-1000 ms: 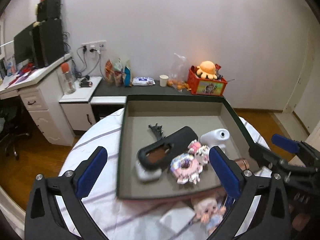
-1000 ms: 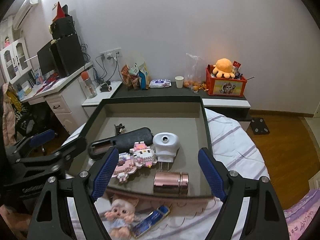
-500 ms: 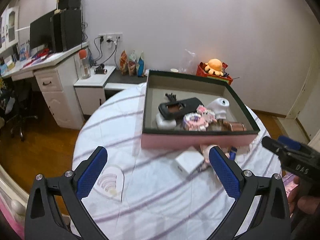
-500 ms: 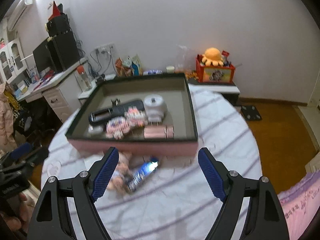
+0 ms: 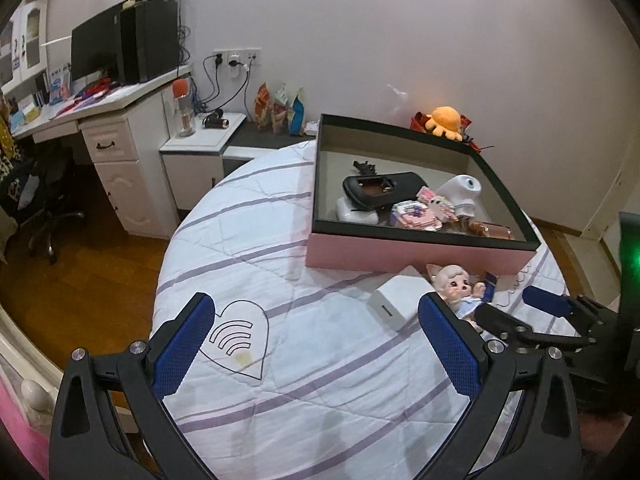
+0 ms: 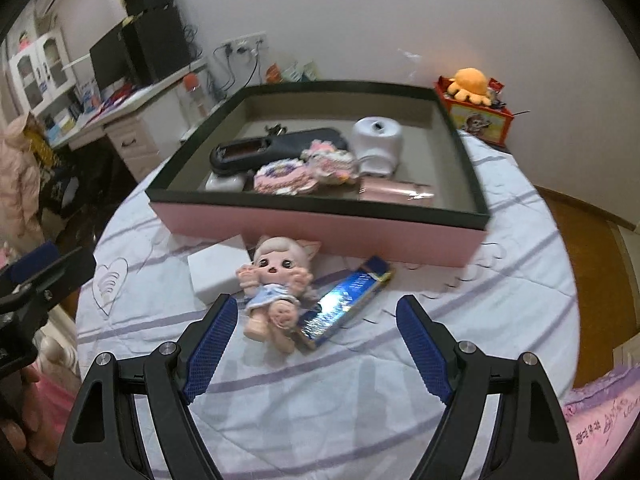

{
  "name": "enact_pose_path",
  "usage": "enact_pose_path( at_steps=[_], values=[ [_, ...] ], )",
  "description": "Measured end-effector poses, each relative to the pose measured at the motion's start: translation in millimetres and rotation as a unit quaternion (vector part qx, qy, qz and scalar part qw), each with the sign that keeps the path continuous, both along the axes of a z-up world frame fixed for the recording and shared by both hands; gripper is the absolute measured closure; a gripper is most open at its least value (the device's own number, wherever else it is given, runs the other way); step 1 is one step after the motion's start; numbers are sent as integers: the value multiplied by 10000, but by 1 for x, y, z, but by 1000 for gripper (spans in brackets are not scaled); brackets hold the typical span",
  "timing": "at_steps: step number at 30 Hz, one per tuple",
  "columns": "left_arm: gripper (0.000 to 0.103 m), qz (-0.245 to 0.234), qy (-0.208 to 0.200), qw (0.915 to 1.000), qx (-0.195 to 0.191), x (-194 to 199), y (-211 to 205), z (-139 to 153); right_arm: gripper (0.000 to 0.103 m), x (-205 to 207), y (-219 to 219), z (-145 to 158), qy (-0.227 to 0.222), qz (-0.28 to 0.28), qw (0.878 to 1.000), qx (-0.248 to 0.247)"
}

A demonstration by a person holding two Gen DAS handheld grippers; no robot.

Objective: Organize rigid objects
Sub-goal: 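Move the right gripper toward the white-haired doll beside the tray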

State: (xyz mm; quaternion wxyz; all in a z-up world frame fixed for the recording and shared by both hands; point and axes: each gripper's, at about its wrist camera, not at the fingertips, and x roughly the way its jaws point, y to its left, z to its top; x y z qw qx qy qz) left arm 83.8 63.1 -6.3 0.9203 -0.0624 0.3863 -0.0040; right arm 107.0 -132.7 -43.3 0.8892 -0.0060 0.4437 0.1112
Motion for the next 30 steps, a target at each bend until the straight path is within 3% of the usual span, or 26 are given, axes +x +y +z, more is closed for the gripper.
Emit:
enact_pose_path(
  at_steps=[8, 13, 14, 15, 18, 22, 30],
  values=[
    [0, 54, 226, 9997, -45, 16, 7, -18, 20, 19, 19, -21, 176, 220, 9991, -314],
    [0, 74, 330, 9994, -75, 22, 9, -26, 38, 20, 29, -29, -5, 348, 9970, -694],
    [0, 75, 349, 9993, -84, 23, 9, -28, 45, 19, 31, -29, -19, 450, 9966, -691],
    [0, 73, 360, 9993, -90, 24, 9, -28, 59, 18, 34, -29, -29, 556, 9962, -676],
    [0, 60, 364, 9993, -90, 24, 8, -29, 60, 14, 38, -30, -8, 627, 9958, -667],
    [0, 57, 326, 9994, -56, 22, 6, -27, 60, 12, 23, -26, 98, 564, 9981, -232],
    [0, 49, 159, 9998, -101, 25, 6, -13, 60, 4, 4, 7, -67, 510, 9978, 406]
  ],
)
